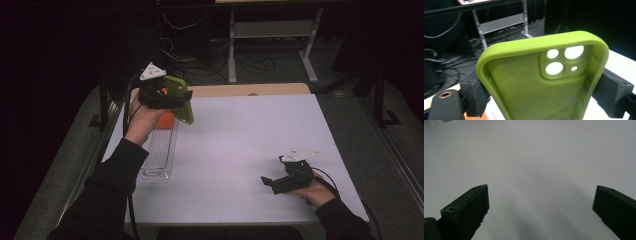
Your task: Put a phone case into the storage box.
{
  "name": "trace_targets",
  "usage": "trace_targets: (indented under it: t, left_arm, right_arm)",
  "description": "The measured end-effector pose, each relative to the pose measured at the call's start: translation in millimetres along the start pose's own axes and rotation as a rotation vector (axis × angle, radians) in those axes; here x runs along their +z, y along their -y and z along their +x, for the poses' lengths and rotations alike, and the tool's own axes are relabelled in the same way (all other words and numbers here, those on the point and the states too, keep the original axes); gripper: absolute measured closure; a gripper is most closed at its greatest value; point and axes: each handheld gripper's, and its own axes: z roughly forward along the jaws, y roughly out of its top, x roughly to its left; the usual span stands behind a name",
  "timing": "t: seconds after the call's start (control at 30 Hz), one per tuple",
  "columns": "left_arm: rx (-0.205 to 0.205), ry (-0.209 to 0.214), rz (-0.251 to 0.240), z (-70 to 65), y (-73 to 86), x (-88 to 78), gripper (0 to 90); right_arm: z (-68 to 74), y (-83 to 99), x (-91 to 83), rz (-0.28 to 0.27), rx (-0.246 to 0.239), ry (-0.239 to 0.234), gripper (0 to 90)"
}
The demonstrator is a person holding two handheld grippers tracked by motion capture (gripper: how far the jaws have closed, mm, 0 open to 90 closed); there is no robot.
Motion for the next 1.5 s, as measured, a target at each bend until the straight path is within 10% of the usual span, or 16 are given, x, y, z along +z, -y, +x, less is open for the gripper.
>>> trace_targets:
  t: [0.7,1.5]
  left_arm:
    - [-0.083,-0.342,0.096,52.8,22.3,14.5,12.8]
    - [-0.141,-0.47,0.247,65.5,75.1,61.4,12.5]
  right_arm:
    - [0.3,-0.1,0.3,-0.001,0.005,0.003,0.0]
    - [0.7,-1.0,-1.7,-0.009,0.002,0.009,0.0]
